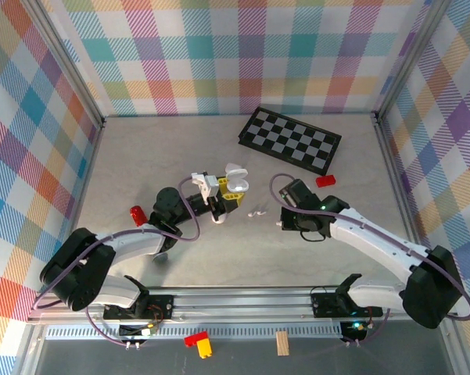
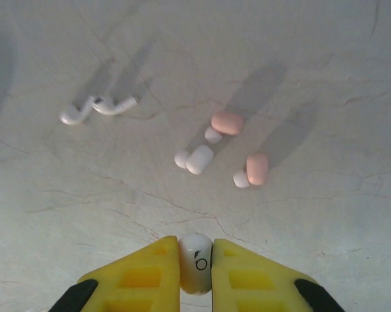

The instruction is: Insert the wireless bluetooth earbuds into the charging case

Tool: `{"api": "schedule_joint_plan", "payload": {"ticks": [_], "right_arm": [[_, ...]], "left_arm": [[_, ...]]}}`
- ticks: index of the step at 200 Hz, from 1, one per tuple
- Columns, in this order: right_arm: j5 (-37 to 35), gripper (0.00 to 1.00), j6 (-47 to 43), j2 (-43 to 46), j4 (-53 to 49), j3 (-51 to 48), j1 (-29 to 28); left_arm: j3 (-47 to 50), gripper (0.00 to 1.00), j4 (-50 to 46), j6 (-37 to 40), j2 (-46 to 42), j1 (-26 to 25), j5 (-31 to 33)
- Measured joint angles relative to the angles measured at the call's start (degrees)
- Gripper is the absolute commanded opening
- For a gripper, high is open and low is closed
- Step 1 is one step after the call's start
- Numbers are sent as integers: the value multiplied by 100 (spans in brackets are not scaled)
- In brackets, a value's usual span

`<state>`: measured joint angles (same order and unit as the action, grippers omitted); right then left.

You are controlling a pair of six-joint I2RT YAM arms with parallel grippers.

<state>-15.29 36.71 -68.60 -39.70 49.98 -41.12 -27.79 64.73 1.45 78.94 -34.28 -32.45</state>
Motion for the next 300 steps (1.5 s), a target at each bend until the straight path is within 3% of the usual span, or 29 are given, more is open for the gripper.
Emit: {"api": "schedule_joint_plan", "payload": {"ticks": [44, 97, 194, 300], "right_arm": [[-114, 14, -55, 170, -186, 608, -214], [549, 14, -424, 450, 321, 1001, -286], [962, 15, -1211, -990, 713, 2664, -723], [1132, 15, -1325, -1429, 706, 2933, -846]], "left_arm": [[28, 37, -7, 188, 201, 0, 210], [28, 37, -9, 433, 315, 0, 297], [28, 37, 0, 597, 426, 0, 321], [28, 37, 35, 610, 426, 0, 363]]}}
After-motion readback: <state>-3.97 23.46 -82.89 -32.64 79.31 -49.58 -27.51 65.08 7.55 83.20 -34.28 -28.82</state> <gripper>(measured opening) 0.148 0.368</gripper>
